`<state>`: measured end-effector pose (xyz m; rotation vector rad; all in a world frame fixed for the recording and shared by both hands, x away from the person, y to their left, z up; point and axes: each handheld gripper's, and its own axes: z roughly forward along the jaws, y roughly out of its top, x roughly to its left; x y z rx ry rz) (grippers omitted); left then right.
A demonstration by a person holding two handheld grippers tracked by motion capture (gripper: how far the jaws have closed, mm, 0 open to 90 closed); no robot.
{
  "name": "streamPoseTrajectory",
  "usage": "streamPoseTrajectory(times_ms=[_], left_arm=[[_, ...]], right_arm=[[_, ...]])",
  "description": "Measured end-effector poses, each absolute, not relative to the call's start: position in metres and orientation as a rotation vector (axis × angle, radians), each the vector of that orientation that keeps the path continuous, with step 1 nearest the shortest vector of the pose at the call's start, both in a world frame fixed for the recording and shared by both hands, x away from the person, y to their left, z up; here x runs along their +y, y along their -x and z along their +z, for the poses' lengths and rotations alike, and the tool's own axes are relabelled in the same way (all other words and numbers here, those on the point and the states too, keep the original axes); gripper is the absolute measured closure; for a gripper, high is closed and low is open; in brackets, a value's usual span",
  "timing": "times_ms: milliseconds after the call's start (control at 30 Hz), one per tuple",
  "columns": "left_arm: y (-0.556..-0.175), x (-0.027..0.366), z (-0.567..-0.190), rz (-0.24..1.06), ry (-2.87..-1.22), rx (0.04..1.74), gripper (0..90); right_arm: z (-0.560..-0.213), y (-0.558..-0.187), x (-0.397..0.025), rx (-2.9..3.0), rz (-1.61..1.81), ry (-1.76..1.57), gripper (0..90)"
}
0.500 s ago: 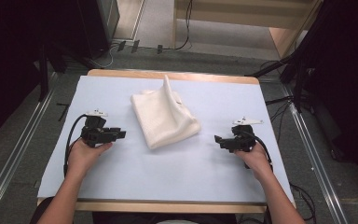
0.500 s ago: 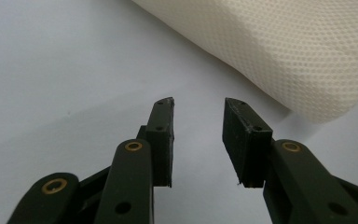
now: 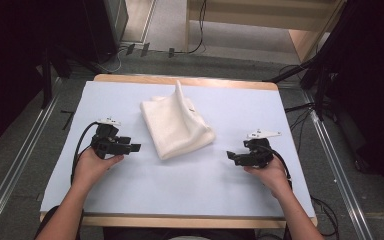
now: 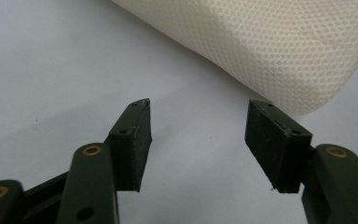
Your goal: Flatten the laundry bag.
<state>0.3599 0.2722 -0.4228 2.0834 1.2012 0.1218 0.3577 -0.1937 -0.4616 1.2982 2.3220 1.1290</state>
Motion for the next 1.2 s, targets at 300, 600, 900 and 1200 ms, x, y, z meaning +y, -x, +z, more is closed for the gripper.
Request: streamPoseTrajectory(times_ms=[300, 600, 900, 1200], left_arm=[[-0.365, 0.262, -0.413, 0.105, -2.082, 1.185, 39.7], [-0.366, 0.249, -0.404, 0.096, -2.094, 1.141, 38.3], [-0.363, 0.233, -0.397, 0.099, -2.118, 1.086, 36.2], [-0.361, 0.213, -0.388, 0.077, -2.123, 1.047, 36.7]], right_arm=[[-0.459, -0.349, -0.207, 2.338, 1.166, -1.292, 42.6], [-0.457, -0.346, -0.214, 2.359, 1.186, -1.304, 51.2], [-0.458, -0.347, -0.213, 2.376, 1.155, -1.299, 49.9], [-0.459, -0.349, -0.209, 2.397, 1.149, -1.295, 49.9]])
